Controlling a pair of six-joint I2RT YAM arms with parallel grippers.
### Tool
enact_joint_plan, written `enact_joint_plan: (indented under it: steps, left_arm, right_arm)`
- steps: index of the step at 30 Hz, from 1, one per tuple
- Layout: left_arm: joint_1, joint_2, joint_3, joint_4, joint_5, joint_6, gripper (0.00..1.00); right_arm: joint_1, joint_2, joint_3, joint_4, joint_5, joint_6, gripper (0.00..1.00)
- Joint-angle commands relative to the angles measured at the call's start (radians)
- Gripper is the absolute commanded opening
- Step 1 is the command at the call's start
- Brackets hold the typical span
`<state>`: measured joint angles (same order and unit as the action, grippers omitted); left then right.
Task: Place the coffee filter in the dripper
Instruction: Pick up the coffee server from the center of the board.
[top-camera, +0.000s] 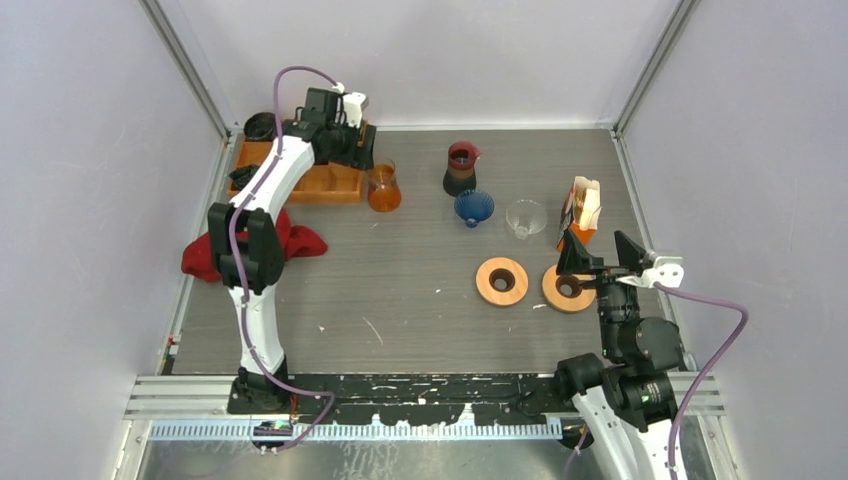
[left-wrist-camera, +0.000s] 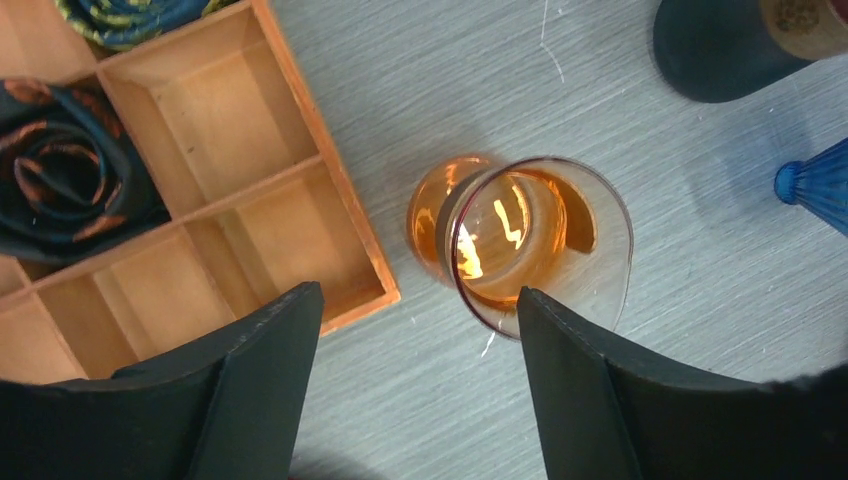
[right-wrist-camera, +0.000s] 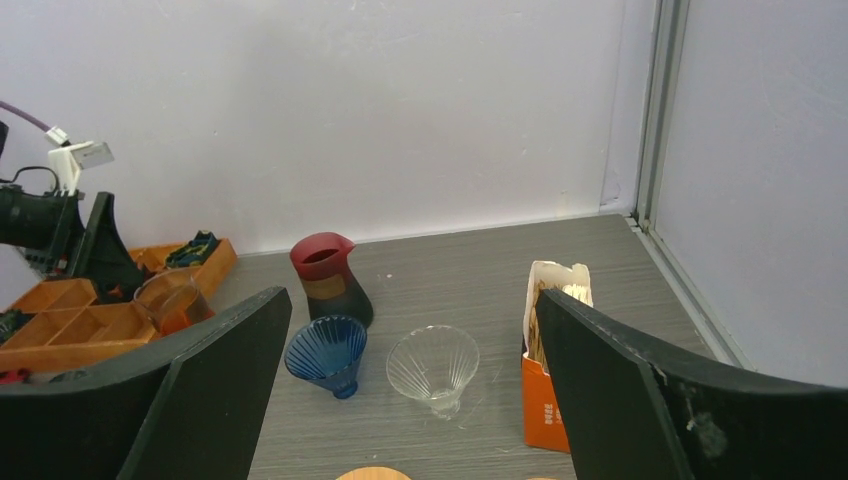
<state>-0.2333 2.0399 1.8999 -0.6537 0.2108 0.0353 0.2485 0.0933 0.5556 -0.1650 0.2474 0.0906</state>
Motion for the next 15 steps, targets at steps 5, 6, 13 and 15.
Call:
enact_joint_plan:
  steps: [5, 6, 13, 15]
  left_arm:
    - [-0.004, 0.100, 0.163, -0.046, 0.084, 0.080, 0.64]
    - [-0.006, 0.108, 0.171, -0.049, 0.089, 0.092, 0.61]
    - [-0.021, 0.144, 0.203, -0.058, 0.127, 0.169, 0.54]
    - [-0.029, 0.156, 0.217, -0.062, 0.133, 0.196, 0.52]
  right_arm:
    - [0.009, 0.030, 0.005, 0.039, -0.016, -0.020, 1.00]
    - [0.011, 0.032, 0.006, 0.038, -0.018, -0.020, 1.00]
    - [0.016, 0.039, 0.005, 0.036, -0.015, -0.022, 1.00]
    - [0.017, 0.040, 0.006, 0.036, -0.014, -0.022, 1.00]
